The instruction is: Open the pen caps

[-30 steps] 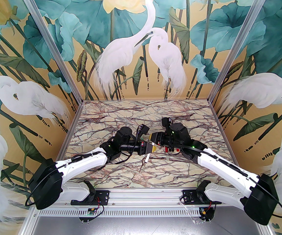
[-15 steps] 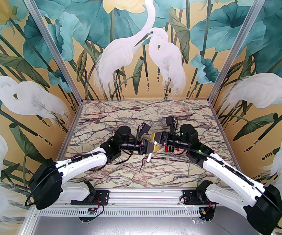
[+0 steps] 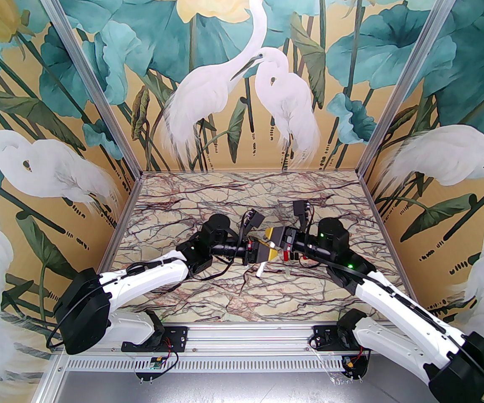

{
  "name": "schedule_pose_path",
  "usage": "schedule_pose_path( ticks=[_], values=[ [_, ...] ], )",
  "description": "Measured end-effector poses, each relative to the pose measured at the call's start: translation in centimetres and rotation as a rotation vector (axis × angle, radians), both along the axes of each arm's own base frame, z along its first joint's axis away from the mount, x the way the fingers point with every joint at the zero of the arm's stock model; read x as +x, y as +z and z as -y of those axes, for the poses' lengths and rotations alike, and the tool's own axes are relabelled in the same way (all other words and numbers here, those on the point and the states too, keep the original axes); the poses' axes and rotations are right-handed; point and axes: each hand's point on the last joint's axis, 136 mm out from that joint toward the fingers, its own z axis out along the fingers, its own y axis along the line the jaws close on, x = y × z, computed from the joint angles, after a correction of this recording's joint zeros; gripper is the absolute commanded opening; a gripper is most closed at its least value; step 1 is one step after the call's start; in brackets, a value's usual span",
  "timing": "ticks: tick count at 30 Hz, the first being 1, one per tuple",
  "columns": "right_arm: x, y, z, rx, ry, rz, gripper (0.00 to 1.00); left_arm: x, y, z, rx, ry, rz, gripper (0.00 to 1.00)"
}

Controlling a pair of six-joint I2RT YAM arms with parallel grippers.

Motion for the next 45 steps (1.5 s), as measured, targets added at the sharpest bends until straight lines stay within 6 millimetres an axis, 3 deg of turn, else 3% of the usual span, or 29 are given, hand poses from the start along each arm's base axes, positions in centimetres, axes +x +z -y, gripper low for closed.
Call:
schedule_pose_path(
  ticks=[16,21,25,32,38,45],
  values=[
    [0.8,-1.7,2.4,-0.079,-0.119,-0.101,0.11,0.6,-1.4,1.5,0.114,0.005,0.041,0.02],
    [4.8,-0.3,8.2,-0.102,-0.444,-0.054,0.10,-1.5,-6.3,1.2,0.315,-0.029,-0.037,0.02],
    [5.5,-0.1,9.5,-0.115,-0.527,-0.041,0.11,-2.3,-9.0,1.0,0.409,-0.033,-0.075,0.02],
    [5.4,-0.6,9.9,-0.149,-0.535,-0.040,0.12,-1.4,-8.1,0.6,0.383,0.039,-0.032,0.03],
    [3.8,-3.7,10.3,-0.285,-0.481,-0.089,0.12,-0.6,-6.3,-1.2,0.345,0.132,0.009,0.05],
    [1.0,-10.8,10.8,-0.502,-0.372,-0.257,0.12,2.0,-4.9,-4.5,0.313,0.278,0.019,0.05]
  ],
)
